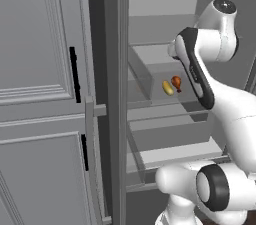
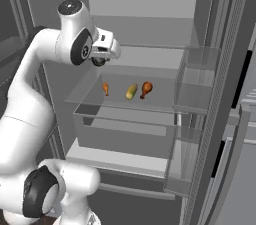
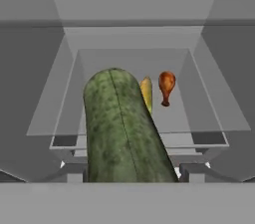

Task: Place one cucumber and one chicken drumstick in each tupperware on the nearby counter, to pack two identical lunches.

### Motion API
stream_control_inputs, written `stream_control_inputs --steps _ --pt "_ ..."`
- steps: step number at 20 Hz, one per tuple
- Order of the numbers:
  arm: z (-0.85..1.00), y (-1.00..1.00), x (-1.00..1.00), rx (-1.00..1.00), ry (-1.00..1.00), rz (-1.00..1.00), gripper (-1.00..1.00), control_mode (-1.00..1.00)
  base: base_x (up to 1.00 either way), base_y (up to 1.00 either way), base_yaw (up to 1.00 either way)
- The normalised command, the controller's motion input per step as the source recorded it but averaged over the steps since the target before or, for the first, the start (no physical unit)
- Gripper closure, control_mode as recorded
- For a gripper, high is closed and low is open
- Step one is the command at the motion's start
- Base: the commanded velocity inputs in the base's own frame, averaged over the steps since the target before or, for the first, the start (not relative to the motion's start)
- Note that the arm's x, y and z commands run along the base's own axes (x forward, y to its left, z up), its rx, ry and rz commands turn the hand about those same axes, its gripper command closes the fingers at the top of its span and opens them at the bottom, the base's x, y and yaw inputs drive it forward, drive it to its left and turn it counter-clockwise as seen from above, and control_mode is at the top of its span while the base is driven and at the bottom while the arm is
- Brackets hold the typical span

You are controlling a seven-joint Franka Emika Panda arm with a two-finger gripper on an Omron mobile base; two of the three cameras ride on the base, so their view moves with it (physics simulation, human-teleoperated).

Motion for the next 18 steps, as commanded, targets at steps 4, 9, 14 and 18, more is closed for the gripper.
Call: stream_control_inputs --steps 4,9,14,18 --pt "-0.31 0.1 -1.0 0.0 0.2 -0.02 1.0 -1.0 0.0 0.0 0.0" --pt "-0.35 0.08 -1.0 0.0 0.07 -0.02 1.0 -1.0 0.0 0.0 0.0" --pt "-0.65 0.08 -1.0 0.0 0.0 -0.03 1.0 -1.0 0.0 0.0 0.0" --pt "-0.54 0.02 -1.0 0.0 -0.01 0.0 1.0 -1.0 0.0 0.0 0.0"
